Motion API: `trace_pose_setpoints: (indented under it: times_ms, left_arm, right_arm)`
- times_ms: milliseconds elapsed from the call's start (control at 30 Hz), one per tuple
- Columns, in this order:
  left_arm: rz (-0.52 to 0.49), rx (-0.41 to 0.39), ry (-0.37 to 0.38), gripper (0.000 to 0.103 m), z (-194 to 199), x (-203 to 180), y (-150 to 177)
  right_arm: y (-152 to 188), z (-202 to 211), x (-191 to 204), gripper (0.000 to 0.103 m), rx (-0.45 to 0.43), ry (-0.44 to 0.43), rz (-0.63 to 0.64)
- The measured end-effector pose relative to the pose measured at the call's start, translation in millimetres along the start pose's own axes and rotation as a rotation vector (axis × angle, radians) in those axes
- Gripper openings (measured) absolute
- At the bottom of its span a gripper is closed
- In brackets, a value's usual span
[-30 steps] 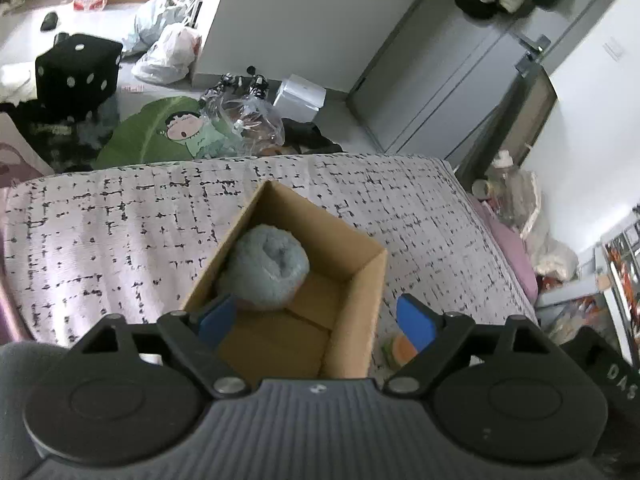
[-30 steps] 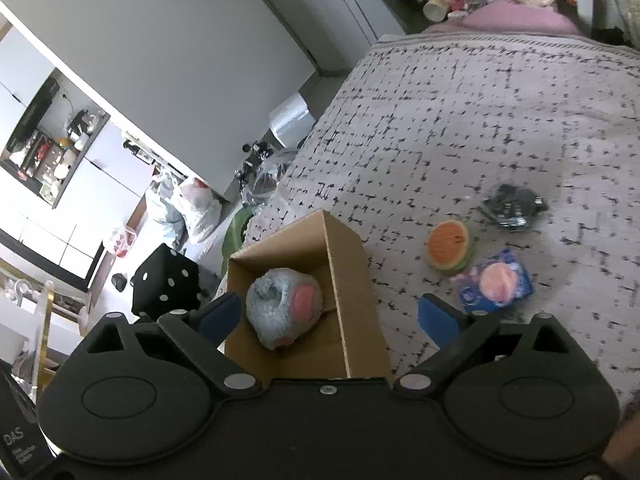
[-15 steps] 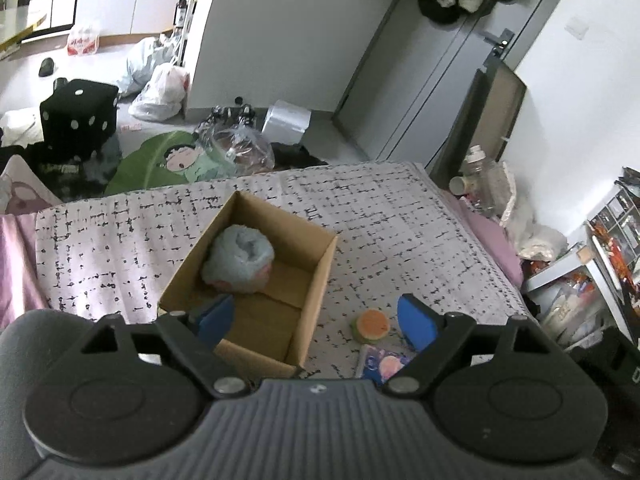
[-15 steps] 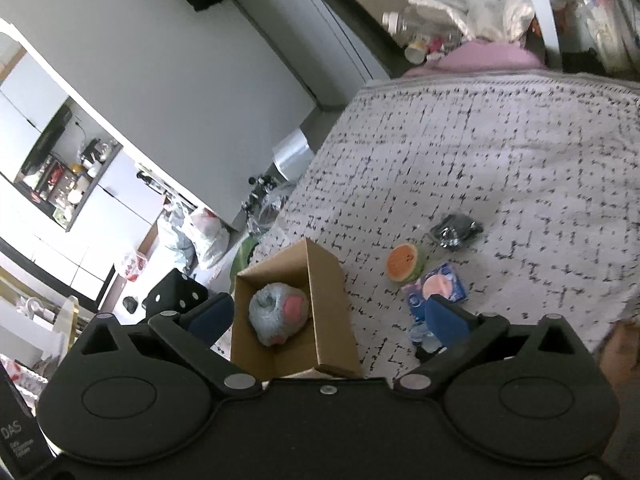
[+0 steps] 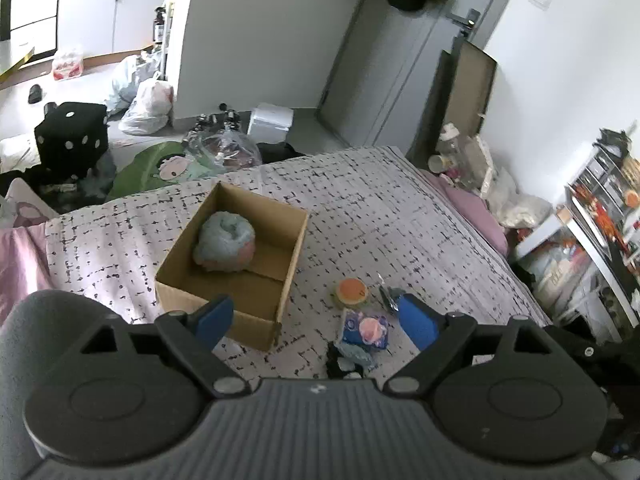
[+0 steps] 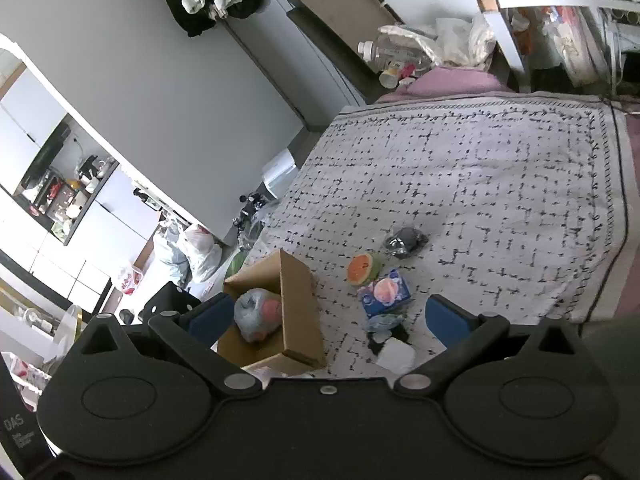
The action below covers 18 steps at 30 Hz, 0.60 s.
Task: Organize soft objects
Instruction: 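Open the right tool and withdraw from the box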
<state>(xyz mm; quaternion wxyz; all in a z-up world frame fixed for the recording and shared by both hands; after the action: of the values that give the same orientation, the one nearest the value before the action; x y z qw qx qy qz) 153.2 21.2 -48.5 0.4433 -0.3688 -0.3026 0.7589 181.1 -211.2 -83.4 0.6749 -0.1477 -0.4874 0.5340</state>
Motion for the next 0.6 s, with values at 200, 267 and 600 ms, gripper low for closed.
trace_pose_setpoints:
  times_ms: [200,267,600]
  left_arm:
    - [-0.039,0.011,0.028,0.089,9,-11,9]
    - [-0.041,0.016,0.033,0.089,9,-13,13]
    - [-0.044,0.065,0.031,0.089,4,-15,31]
  right_arm:
    - [7,15,-21,0.103,0.019,0.017,0.002]
    - [9,17,-27,0.103,0.025,0.021,-0.001]
    - [22,22,-34,0.103,0.077,0.008,0.026]
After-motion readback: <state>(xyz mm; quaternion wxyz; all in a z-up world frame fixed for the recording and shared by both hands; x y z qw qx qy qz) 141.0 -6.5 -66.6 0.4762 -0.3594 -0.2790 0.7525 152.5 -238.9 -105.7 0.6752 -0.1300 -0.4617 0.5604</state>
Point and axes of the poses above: each gripper's, at about its wrist camera, not at the fingertips, and z roughly against the way its jaws point, x to its left, y to its underside, the point moved 10 cm from there along -z, roughly the way its jaws point, and after that the axes turned 13 degrees about -x, right-handed, at the moved point
